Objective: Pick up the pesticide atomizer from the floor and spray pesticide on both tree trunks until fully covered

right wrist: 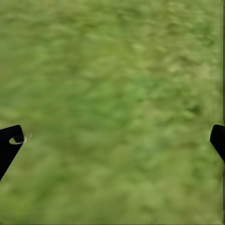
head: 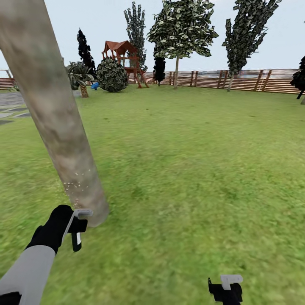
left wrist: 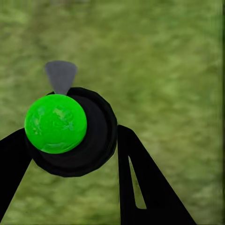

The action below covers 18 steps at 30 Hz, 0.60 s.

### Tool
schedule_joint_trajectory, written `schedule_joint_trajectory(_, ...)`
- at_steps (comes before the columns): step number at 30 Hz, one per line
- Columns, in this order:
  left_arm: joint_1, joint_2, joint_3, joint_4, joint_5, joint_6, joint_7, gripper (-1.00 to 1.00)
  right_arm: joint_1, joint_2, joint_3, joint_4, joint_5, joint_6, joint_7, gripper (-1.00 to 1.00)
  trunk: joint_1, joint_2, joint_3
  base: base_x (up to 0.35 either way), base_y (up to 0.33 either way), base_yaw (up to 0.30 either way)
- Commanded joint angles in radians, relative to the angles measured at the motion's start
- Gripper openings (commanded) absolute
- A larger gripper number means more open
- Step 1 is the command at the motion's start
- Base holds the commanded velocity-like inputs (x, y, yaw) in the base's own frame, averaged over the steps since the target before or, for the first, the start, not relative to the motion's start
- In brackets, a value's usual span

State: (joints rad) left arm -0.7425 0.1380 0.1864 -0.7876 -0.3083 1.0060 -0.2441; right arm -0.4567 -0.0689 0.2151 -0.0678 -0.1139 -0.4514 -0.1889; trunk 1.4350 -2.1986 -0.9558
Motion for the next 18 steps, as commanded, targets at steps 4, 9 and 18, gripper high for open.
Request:
schedule_joint_trajectory(4, 0.03, 0.003, 0.012, -0.001, -0.011, 0.002, -0.008, -1.0, 0.0, 0.0, 0.009, 0.0, -0.011, -0.003, -0.001, 1.0, 0.0, 0.0, -0.001, 0.197, -0.196, 0.054)
schedule_joint_trajectory(9, 0.056, 0.001, 0.042, -0.001, -0.012, -0.003, -0.007, -1.0, 0.0, 0.001, 0.01, 0.0, -0.012, -0.003, -0.001, 1.0, 0.0, 0.0, -0.001, 0.262, -0.141, 0.253)
schedule_joint_trajectory(18, 0.077, -0.03, 0.042, 0.041, -0.015, -0.026, 0.087, -1.0, 0.0, 0.001, 0.01, 0.0, -0.012, -0.003, 0.0, 1.0, 0.0, 0.0, -0.001, 0.176, -0.092, 0.277)
